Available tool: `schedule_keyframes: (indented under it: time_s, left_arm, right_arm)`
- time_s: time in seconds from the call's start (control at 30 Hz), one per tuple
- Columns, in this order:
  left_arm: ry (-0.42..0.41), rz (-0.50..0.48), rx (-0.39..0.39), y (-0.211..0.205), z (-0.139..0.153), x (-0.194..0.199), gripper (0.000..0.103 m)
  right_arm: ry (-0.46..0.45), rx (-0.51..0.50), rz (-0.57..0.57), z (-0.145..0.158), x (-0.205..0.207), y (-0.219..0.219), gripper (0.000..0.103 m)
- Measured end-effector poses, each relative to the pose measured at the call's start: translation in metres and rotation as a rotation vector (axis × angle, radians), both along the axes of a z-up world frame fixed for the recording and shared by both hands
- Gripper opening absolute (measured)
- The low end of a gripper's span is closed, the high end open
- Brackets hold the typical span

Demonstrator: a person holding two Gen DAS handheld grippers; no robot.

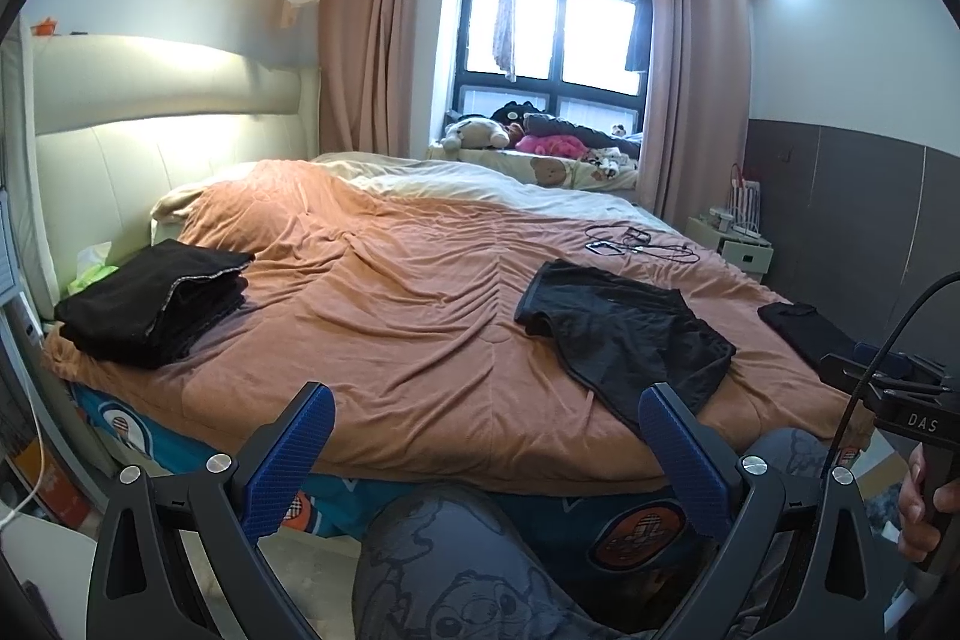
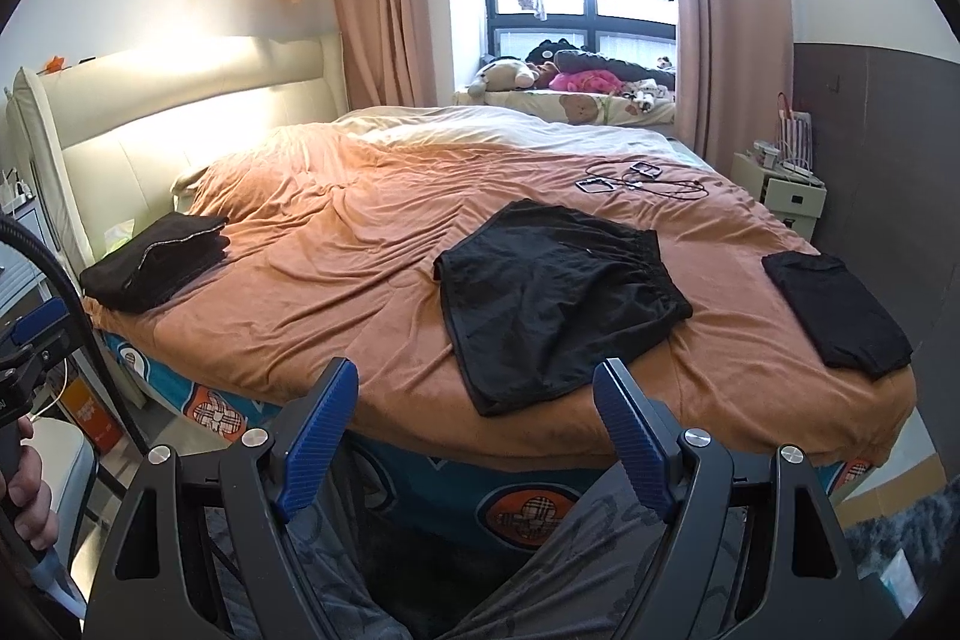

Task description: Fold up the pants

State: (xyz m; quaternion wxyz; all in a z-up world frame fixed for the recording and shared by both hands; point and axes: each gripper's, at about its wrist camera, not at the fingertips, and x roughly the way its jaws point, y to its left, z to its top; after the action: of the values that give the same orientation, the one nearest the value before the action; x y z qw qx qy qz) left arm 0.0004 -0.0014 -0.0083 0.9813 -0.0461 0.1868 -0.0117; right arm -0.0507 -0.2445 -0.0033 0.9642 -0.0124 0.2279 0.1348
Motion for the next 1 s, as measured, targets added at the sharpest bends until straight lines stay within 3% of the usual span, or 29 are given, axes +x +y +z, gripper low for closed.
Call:
schedule_keyframes:
  time_s: [1.0]
  left_arm:
    - [0.002,-0.006,-0.001,-0.0003,0.0001,-0.001,0.102]
  right_arm:
    - [-0.002,0.003,-0.008,-0.0011,-0.001,-0.001,0.08]
